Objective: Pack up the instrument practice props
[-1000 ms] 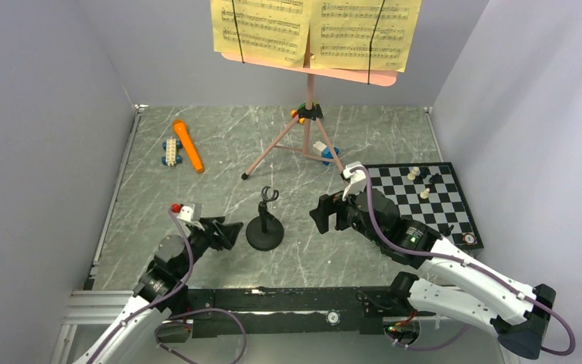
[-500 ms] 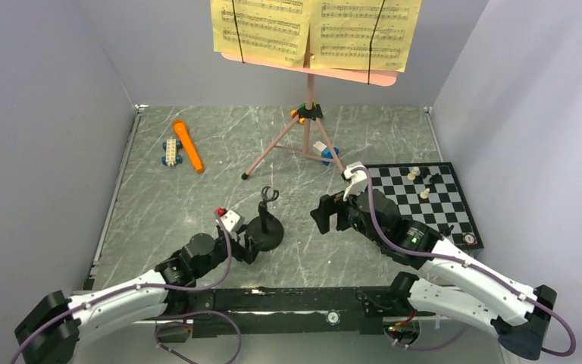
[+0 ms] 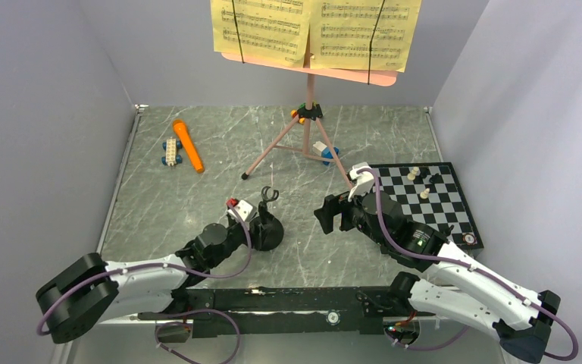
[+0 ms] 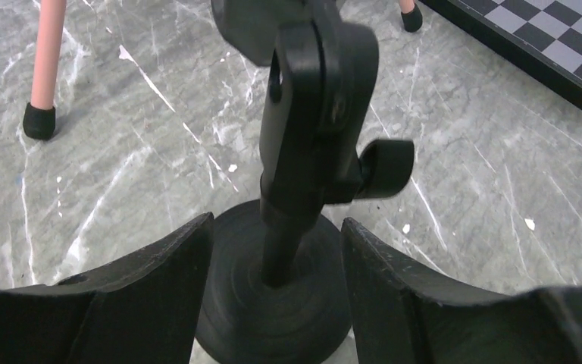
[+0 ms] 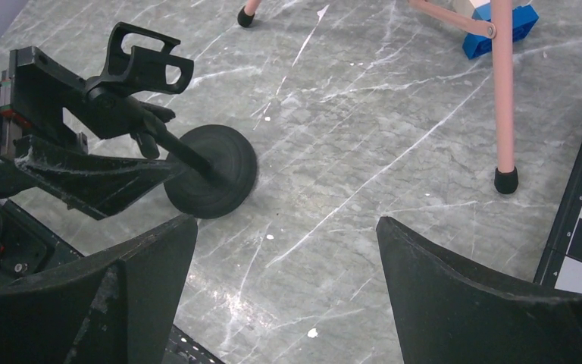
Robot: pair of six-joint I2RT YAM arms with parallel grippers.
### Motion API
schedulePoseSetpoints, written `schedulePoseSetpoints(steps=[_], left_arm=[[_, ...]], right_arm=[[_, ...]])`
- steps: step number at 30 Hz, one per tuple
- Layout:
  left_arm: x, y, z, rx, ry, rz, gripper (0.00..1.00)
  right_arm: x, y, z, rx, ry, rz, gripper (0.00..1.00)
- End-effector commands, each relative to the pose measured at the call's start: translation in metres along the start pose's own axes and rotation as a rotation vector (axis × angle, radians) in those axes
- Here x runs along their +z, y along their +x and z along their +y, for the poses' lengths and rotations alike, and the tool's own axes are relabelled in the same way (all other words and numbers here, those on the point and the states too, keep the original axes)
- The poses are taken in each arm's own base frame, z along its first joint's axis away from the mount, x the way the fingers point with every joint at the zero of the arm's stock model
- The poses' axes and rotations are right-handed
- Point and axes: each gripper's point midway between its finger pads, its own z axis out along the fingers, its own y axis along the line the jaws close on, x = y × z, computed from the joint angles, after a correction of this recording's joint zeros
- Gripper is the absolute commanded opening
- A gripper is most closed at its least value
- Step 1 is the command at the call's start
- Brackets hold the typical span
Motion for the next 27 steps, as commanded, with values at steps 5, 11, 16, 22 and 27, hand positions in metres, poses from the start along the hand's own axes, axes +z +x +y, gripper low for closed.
schedulePoseSetpoints(steps=[5, 11, 16, 22, 27], left_arm=[[0.025, -0.024, -0.005, -0.009, -0.017, -0.068, 0.51], [0.025, -0.024, -0.003, -0.015, -0.024, -0.071, 0.12], [0.023, -0.038, 0.003, -0.002, -0.075, -0.046, 0.00], [-0.002, -0.078, 0.063, -0.071, -0.397, -0.017, 0.00], [-0.041, -0.093, 0.139, -0.257, -0.666, 0.025, 0.00]], right_arm=[[-0.003, -0.010, -0.002, -0.009, 0.012, -0.021, 0.94], [-0.003, -0.010, -0.002, -0.006, 0.013, -0.021, 0.94], [-0.002, -0.012, 0.002, 0.000, 0.001, -0.019, 0.94], [-0.001, -0.014, 0.005, 0.005, -0.011, -0.024, 0.94], [0.001, -0.010, 0.007, 0.011, -0.024, -0.018, 0.94]])
